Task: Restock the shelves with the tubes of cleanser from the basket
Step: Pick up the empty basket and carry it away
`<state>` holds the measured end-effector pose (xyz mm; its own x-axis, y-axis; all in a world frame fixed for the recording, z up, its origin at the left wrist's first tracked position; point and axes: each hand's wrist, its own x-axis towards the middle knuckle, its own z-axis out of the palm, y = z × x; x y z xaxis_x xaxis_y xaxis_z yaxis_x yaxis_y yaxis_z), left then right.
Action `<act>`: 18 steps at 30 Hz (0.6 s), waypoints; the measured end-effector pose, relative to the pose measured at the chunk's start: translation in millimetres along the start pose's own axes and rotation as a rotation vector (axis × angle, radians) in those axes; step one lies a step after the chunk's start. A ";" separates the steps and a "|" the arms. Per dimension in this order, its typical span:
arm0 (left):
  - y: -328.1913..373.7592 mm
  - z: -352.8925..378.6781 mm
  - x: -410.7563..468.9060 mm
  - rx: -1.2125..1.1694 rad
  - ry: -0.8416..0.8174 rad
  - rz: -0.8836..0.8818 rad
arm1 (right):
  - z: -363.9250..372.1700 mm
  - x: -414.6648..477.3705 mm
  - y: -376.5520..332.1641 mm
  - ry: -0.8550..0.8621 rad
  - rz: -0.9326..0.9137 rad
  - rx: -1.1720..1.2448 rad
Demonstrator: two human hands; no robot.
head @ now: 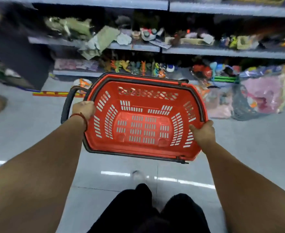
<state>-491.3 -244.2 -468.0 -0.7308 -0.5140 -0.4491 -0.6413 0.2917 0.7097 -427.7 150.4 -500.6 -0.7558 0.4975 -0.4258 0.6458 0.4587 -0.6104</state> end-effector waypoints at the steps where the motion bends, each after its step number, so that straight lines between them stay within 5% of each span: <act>1: -1.4 -20.6 14.5 -0.042 0.035 -0.024 | 14.4 8.8 -31.1 -0.016 -0.068 -0.017; 11: -65.5 -209.7 115.1 -0.620 0.572 -0.227 | 207.6 33.0 -300.7 -0.292 -0.470 -0.295; 18: -149.9 -327.1 109.2 -0.754 0.891 -0.509 | 375.8 -55.4 -478.1 -0.575 -0.814 -0.443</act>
<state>-398.5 -607.9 -445.9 0.1544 -0.8797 -0.4499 -0.2966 -0.4756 0.8282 -735.3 -373.1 -436.2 -0.8375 -0.4415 -0.3218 -0.1766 0.7762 -0.6053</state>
